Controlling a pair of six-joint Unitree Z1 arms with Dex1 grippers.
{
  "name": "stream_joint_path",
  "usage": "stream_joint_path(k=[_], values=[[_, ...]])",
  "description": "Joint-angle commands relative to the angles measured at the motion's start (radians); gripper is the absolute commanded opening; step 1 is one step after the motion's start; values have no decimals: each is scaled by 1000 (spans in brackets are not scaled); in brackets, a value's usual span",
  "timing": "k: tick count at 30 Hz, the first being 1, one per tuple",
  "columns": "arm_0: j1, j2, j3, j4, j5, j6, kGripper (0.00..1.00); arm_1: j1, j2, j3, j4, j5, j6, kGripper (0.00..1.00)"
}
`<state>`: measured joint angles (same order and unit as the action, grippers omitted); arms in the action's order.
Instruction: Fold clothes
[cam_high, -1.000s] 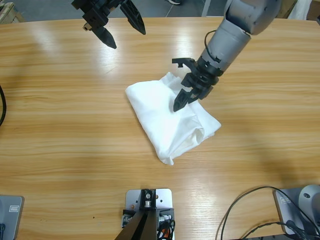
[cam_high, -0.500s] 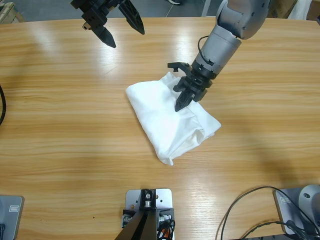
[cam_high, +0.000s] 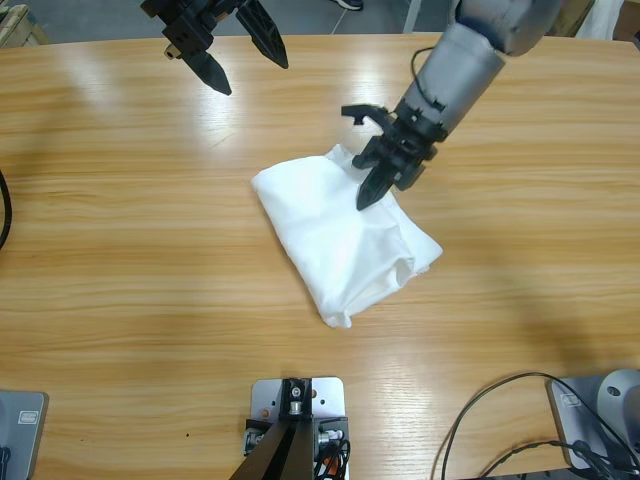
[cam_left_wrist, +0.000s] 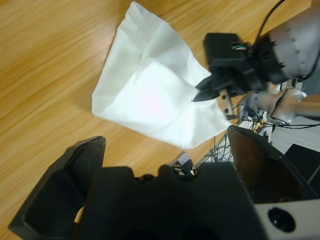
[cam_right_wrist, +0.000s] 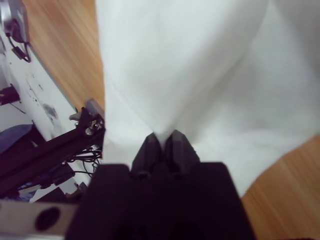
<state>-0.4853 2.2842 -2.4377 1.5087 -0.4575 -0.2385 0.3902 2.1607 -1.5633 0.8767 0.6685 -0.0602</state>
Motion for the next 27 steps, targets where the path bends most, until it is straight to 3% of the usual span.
stream_joint_path(k=[1, 8, 19, 27], values=[[10, 44, 28, 151, 3, 11, 950, -91, -12, -7, 42, -16, -47, 0], [10, 42, 28, 151, 2, 12, 950, -114, 42, -24, 58, -21, -63, 0], [10, 40, 28, 151, 2, 10, 950, -168, -29, -2, 43, -2, -69, 0], [8, 40, 29, 151, 0, 8, 950, -221, -124, 5, 26, 107, -64, 0]])
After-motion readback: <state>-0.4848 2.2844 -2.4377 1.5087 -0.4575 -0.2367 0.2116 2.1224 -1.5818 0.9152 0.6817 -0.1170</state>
